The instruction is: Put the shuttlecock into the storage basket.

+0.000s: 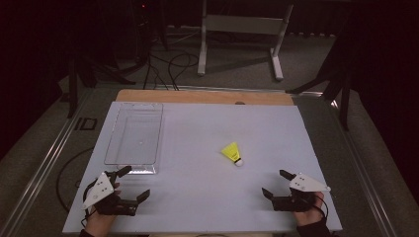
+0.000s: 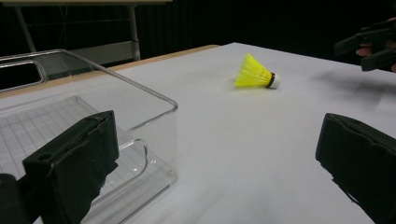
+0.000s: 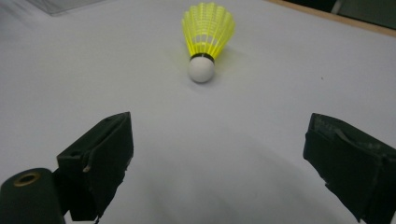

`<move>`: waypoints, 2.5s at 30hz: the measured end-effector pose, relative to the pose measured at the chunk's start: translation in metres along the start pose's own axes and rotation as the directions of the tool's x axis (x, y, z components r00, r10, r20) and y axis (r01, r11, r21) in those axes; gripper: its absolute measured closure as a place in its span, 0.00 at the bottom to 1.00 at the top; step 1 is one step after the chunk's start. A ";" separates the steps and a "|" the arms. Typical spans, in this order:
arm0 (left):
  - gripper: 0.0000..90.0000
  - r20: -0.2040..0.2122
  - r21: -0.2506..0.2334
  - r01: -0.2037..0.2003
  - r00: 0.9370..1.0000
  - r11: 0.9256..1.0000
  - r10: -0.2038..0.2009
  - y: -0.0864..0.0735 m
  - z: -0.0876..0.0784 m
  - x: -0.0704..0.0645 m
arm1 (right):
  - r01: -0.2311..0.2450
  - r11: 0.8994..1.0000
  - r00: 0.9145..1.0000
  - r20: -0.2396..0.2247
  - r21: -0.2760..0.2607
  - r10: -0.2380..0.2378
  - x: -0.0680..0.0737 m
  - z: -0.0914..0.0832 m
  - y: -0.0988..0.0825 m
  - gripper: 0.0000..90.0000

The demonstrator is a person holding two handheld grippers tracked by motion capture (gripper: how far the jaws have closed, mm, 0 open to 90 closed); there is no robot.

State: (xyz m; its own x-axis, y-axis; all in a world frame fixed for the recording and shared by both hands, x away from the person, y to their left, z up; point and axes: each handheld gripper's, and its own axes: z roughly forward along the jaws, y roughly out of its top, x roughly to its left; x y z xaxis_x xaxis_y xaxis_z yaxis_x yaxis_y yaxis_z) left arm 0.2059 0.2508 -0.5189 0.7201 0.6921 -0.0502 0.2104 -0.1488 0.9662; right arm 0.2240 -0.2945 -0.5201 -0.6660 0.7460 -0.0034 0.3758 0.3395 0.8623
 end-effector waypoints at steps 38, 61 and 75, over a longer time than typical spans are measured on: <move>0.00 0.023 0.020 0.011 1.000 1.000 -0.011 0.001 0.001 -0.002 | -0.021 1.000 0.999 0.024 -0.011 0.021 0.001 -0.008 0.009 0.08; 0.00 0.027 0.023 0.008 1.000 1.000 -0.008 0.001 0.002 -0.002 | -0.031 0.999 0.995 0.094 0.021 0.029 -0.011 -0.031 0.073 0.08; 0.00 0.028 0.026 0.003 1.000 1.000 -0.004 0.001 0.002 -0.002 | -0.019 0.993 0.997 0.074 0.115 0.011 -0.013 -0.012 0.098 0.08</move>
State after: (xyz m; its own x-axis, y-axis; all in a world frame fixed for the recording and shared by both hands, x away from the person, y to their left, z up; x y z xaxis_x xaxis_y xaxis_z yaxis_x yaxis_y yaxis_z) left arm 0.2055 0.2479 -0.5182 0.7377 0.6723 -0.0612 0.2297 -0.1647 0.9592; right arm 0.2613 -0.2780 -0.4295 -0.6126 0.7898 -0.0314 0.4599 0.3885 0.7985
